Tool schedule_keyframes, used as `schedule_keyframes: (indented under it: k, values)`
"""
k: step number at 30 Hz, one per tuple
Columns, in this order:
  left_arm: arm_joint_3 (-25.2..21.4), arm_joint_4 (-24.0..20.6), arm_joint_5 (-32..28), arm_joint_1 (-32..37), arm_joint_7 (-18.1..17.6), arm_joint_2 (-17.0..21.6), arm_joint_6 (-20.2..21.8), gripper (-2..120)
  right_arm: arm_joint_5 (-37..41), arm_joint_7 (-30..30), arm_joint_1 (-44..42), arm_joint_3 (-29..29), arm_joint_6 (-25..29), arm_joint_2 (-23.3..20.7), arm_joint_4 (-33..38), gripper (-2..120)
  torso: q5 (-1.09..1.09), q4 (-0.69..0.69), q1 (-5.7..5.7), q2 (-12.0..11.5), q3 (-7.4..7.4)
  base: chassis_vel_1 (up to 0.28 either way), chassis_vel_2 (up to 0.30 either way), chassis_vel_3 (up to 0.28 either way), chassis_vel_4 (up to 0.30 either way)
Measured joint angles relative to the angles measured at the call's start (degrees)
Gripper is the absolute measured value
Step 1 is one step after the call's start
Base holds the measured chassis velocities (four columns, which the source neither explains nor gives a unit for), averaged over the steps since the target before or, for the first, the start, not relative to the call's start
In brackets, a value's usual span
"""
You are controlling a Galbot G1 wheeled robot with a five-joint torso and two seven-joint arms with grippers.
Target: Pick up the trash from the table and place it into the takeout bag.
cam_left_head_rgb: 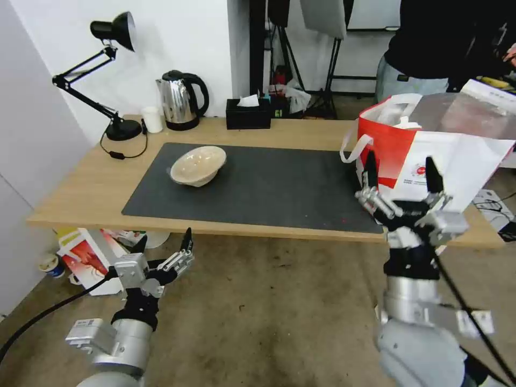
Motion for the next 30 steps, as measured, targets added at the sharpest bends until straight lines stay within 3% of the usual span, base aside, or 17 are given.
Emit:
schedule_keyframes:
  k: [10,30]
  values:
    - [-0.1,-0.2,0.1,0.3,0.0,0.0,-0.2,100,-4.6,2.7,-6.8,-2.9,0.1,1.5,-1.9,100,0.01,0.0,0.0,0.0,0.0,0.0,0.0,0.0,0.0]
    - [0.0,0.2,0.2,0.4,0.1,0.0,-0.9,100,0.9,9.2,-12.8,-6.4,-11.0,0.8,-4.2,100,0.01,0.0,0.0,0.0,0.0,0.0,0.0,0.0,0.0]
